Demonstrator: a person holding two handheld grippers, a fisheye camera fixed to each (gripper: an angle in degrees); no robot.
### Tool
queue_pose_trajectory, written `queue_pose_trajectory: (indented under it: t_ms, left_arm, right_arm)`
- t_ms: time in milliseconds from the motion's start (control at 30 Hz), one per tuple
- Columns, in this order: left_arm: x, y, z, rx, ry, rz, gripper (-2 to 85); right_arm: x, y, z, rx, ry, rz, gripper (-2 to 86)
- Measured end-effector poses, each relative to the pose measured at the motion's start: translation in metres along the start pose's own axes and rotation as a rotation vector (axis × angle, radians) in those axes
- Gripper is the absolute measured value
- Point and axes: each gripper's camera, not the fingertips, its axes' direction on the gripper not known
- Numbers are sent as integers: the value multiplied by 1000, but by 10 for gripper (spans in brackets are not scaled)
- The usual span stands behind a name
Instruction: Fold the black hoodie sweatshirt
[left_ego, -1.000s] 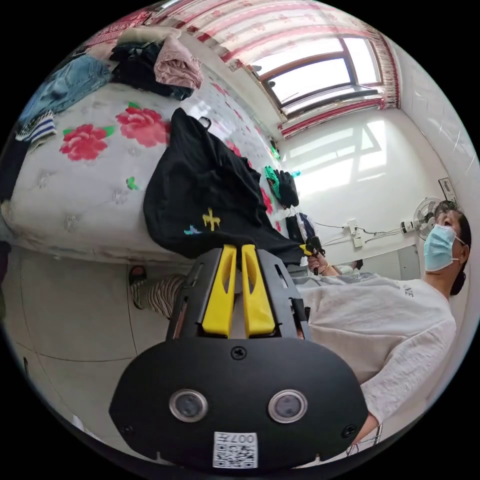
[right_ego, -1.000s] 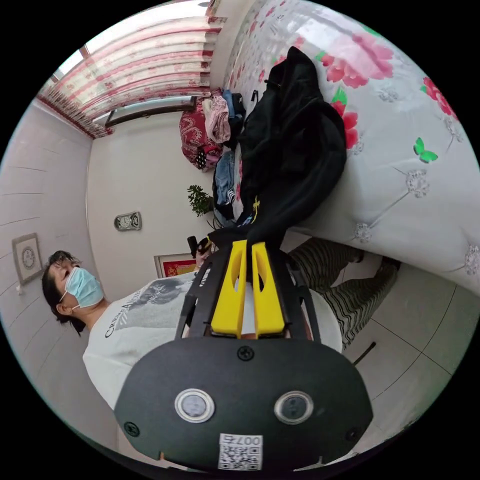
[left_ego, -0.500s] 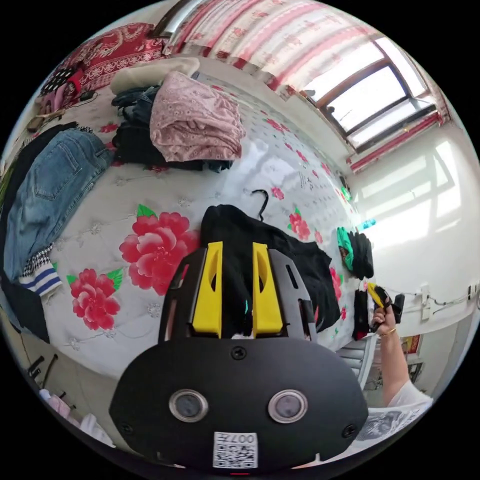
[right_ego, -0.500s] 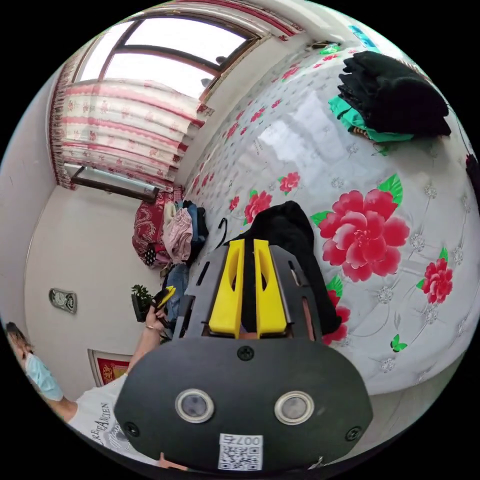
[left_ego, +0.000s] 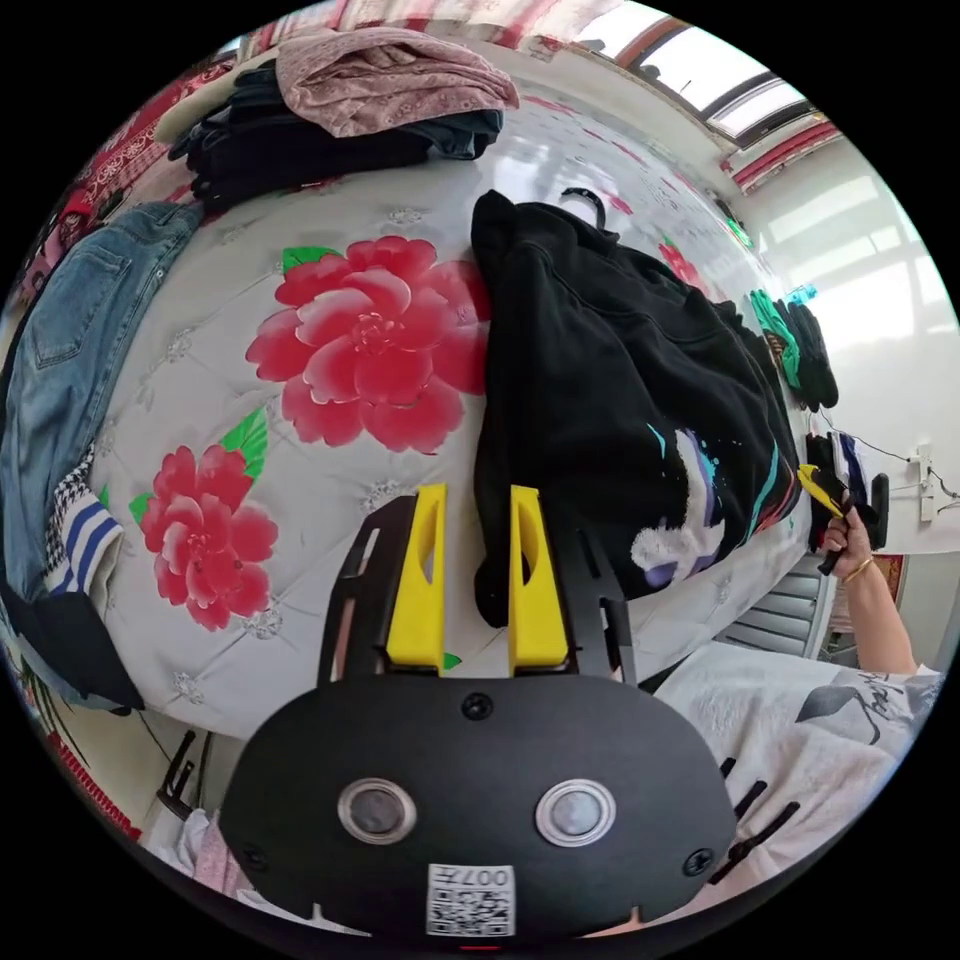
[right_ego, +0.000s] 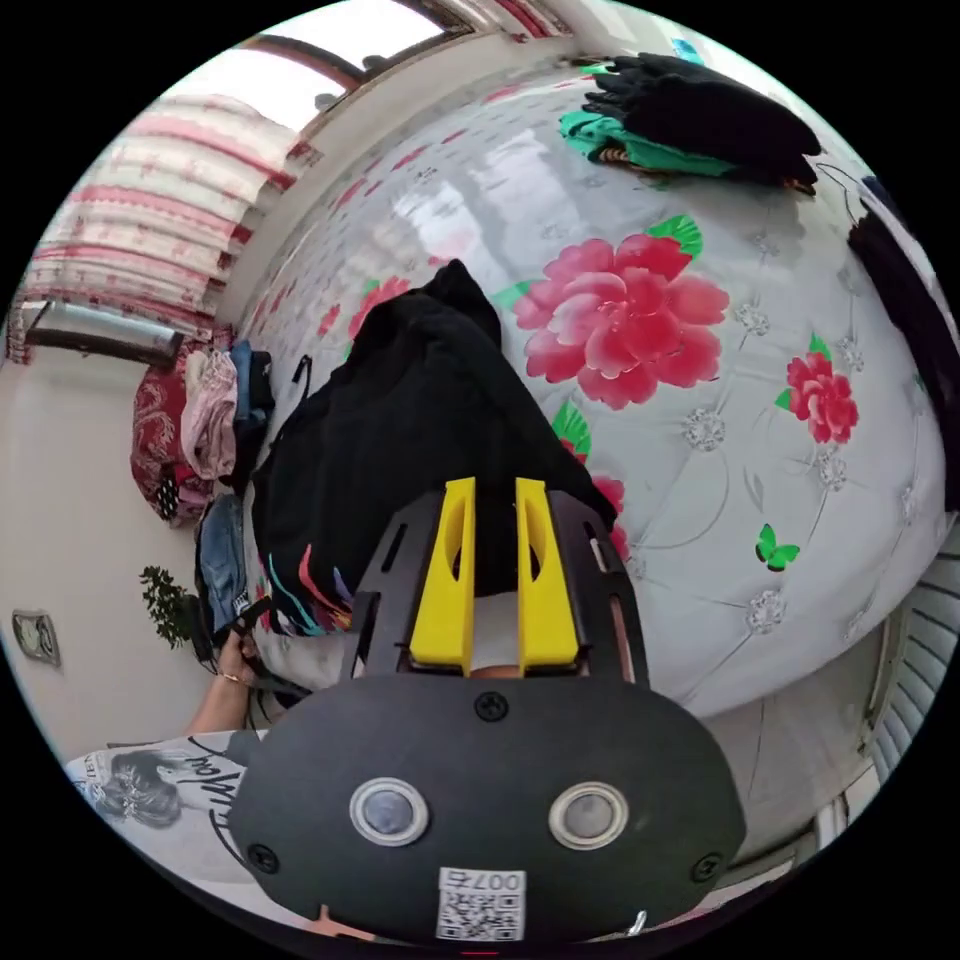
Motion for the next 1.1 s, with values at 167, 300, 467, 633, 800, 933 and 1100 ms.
queue_pose_trajectory:
  t_ms: [167, 300, 467, 633, 800, 933, 1100]
  left_arm:
    - [-24, 9, -23, 58, 126, -125, 42]
    - [-41, 26, -36, 100, 215, -250, 38]
    - [-43, 43, -46, 110, 232, -341, 37]
    - [-37, 51, -55, 121, 227, -396, 36]
    - [-36, 58, -62, 145, 221, -436, 35]
    - [-35, 62, -66, 157, 212, -453, 35]
    - [-37, 70, -70, 191, 258, -485, 33]
  right_arm:
    - [47, 41, -25, 157, -174, 330, 93]
    - [74, 64, 1, 135, -271, 518, 103]
    - [63, 43, 53, 115, -466, 565, 91]
    - [6, -7, 63, 15, -262, 475, 39]
    - [-154, -65, 41, -46, -119, -93, 11]
    - [-363, -50, 38, -136, -96, -773, 6]
    - [-545, 79, 115, -405, -128, -1503, 11]
